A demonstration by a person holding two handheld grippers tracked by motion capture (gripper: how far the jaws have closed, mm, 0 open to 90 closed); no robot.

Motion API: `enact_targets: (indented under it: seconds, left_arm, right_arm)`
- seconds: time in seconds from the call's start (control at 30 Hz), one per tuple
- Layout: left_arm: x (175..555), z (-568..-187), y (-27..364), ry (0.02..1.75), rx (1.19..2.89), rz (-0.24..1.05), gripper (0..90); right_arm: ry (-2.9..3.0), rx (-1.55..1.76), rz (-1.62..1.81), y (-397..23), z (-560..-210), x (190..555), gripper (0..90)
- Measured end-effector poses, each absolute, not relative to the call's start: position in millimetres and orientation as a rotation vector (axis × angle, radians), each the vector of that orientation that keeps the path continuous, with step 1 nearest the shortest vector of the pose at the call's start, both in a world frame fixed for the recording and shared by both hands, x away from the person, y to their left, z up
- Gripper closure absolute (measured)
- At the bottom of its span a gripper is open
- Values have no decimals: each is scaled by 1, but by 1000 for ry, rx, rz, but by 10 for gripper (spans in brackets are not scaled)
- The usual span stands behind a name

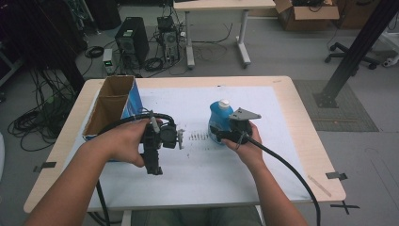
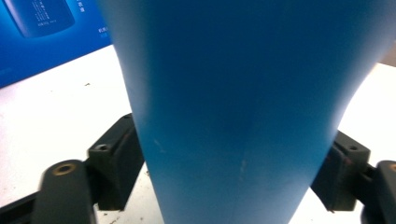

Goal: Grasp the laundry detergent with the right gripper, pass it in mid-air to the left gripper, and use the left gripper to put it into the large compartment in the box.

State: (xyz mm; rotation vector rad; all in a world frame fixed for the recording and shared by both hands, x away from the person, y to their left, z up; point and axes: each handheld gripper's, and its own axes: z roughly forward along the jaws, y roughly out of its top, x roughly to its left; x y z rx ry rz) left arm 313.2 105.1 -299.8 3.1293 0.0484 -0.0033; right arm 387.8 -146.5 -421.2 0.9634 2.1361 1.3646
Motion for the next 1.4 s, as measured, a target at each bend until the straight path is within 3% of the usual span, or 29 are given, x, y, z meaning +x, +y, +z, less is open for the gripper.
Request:
enact_targets:
  seconds: [0.7, 1.4]
  left_arm:
    - [314, -302, 107, 59, 3132, -10, 2]
    - [314, -298, 100, 50, 3145, -5, 2]
  right_arm:
    - [2129, 933, 1360, -144, -423, 388, 421]
    - [2163, 917, 1437, -153, -420, 394, 465]
